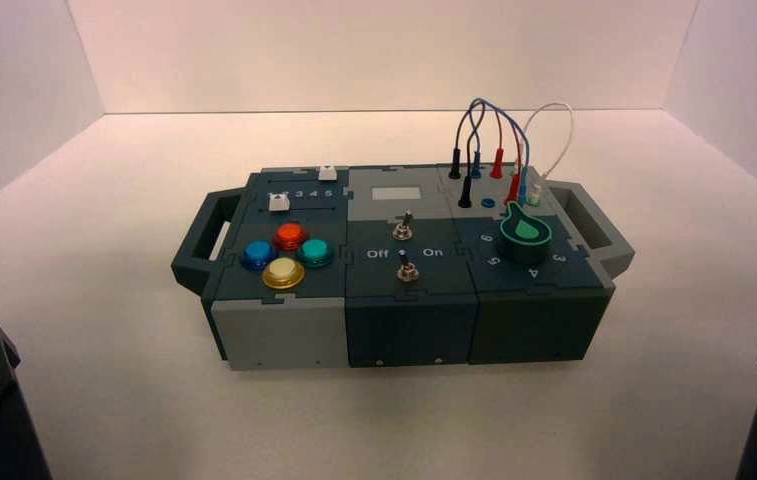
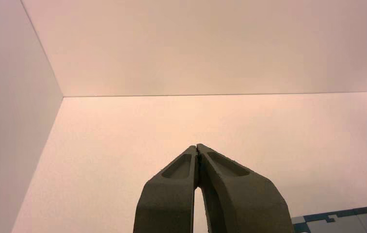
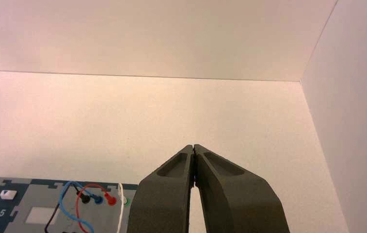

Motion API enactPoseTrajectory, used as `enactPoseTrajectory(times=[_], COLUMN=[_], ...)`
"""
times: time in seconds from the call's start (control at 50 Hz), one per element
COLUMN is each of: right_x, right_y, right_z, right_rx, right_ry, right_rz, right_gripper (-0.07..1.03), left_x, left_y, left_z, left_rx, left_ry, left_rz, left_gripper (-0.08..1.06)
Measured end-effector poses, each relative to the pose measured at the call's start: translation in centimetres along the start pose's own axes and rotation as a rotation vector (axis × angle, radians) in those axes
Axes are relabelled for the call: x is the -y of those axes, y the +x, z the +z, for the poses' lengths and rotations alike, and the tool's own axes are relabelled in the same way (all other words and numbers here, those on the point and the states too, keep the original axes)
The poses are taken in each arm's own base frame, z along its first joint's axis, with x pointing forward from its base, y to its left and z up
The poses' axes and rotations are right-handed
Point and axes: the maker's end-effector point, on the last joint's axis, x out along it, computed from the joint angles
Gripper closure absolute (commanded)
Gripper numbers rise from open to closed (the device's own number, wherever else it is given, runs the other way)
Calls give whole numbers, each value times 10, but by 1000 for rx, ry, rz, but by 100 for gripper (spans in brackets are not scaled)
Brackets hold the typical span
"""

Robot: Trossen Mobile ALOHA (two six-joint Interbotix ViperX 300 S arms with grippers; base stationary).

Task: Turn the knob to position 2.

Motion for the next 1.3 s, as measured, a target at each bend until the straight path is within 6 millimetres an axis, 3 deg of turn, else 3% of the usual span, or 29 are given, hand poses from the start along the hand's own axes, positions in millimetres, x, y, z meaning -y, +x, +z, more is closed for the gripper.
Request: enactPoseTrajectory(times=[0.54,0.66,0.9,1.04,1.16,1.3], right_x=[0,0,-7,-11,-18,-46], right_y=[1,3,11,9,-2,-20], right_z=[-4,-11,-48,-58,-66,-68], right_rx=[-21,-63,-325,-401,-508,-635], right_ry=[0,1,16,32,78,106], right_rz=[-1,-2,20,34,64,174], right_gripper=[99,99,98,99,99,99], left_x=[2,16,71,78,88,106], left_y=[2,4,7,5,2,2], left_z=[-4,-10,-42,-48,-62,-86], left_rx=[-19,-50,-193,-224,-288,-392], left_ry=[1,23,122,139,169,226], left_rz=[-6,-49,-219,-243,-275,-327], left_gripper=[101,101,101,101,101,101])
